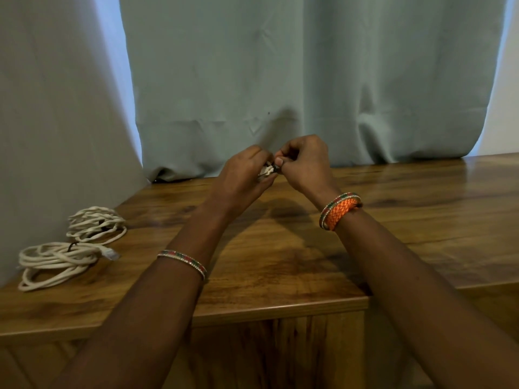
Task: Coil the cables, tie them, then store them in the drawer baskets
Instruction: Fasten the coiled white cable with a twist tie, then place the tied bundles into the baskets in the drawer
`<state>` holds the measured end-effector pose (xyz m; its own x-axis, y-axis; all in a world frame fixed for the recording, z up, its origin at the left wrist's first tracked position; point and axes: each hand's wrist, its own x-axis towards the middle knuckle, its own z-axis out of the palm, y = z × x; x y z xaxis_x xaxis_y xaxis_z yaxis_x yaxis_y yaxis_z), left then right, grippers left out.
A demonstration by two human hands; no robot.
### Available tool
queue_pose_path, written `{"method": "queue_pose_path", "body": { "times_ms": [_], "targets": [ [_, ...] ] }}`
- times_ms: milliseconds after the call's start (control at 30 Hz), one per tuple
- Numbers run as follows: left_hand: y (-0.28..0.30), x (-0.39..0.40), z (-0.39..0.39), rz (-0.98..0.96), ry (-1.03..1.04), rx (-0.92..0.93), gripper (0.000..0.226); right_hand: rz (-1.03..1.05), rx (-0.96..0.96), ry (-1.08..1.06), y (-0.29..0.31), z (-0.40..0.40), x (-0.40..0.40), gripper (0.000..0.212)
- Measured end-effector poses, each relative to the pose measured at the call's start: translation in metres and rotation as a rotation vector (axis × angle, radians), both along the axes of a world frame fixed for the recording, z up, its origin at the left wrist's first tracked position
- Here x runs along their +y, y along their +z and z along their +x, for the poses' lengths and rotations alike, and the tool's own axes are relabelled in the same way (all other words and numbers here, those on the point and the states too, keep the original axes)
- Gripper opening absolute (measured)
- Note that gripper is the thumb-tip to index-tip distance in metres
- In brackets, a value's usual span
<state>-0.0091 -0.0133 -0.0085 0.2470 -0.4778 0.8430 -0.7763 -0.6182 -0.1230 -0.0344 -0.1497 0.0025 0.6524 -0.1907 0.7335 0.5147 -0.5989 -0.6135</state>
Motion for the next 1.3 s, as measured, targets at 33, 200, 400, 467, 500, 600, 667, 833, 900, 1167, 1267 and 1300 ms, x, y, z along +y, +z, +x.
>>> {"method": "queue_pose_path", "body": {
  "times_ms": [33, 200, 400, 467, 500, 600, 667, 833, 900, 1167, 1267, 1300],
  "targets": [
    [-0.001, 0.000, 0.000, -0.003, 0.000, -0.005, 0.020, 0.056, 0.026, 0.060, -0.001, 0.001, -0.002, 0.006],
    [0.000, -0.001, -0.002, -0.170, -0.063, 0.057, 0.019, 0.263, 0.181, 0.405, -0.002, 0.004, -0.013, 0.015],
    [0.000, -0.002, 0.003, -0.678, -0.257, 0.680, 0.020, 0.132, 0.491, 0.585, -0.005, 0.006, -0.022, 0.032],
    [0.001, 0.005, 0.006, -0.719, -0.309, 0.812, 0.011, 0.111, 0.524, 0.583, -0.010, 0.005, -0.017, 0.016],
    [0.002, 0.007, 0.006, -0.701, -0.309, 0.835, 0.008, 0.112, 0.517, 0.556, -0.010, 0.004, -0.012, 0.010],
    [0.008, 0.017, 0.006, -0.747, -0.248, 0.815, 0.008, 0.163, 0.550, 0.534, -0.008, 0.007, 0.004, 0.006],
    [0.017, 0.039, 0.006, -0.820, -0.134, 0.746, 0.010, 0.185, 0.593, 0.525, -0.002, 0.013, 0.020, 0.010],
    [0.040, 0.135, -0.020, -0.640, 0.242, 0.548, 0.014, 0.149, 0.635, 0.429, 0.003, 0.056, 0.089, 0.018],
    [0.042, 0.167, -0.039, -0.546, 0.373, 0.525, 0.017, 0.177, 0.658, 0.418, -0.003, 0.074, 0.123, 0.021],
    [0.009, 0.243, -0.093, -0.316, 0.622, 0.549, 0.013, 0.108, 0.801, 0.538, -0.024, 0.105, 0.231, 0.025],
    [-0.004, 0.250, -0.101, -0.201, 0.630, 0.578, 0.011, -0.117, 0.696, 0.332, -0.022, 0.107, 0.252, 0.049],
    [-0.008, 0.251, -0.102, -0.169, 0.609, 0.590, 0.013, -0.191, 0.654, 0.292, -0.021, 0.108, 0.255, 0.052]
  ]
}}
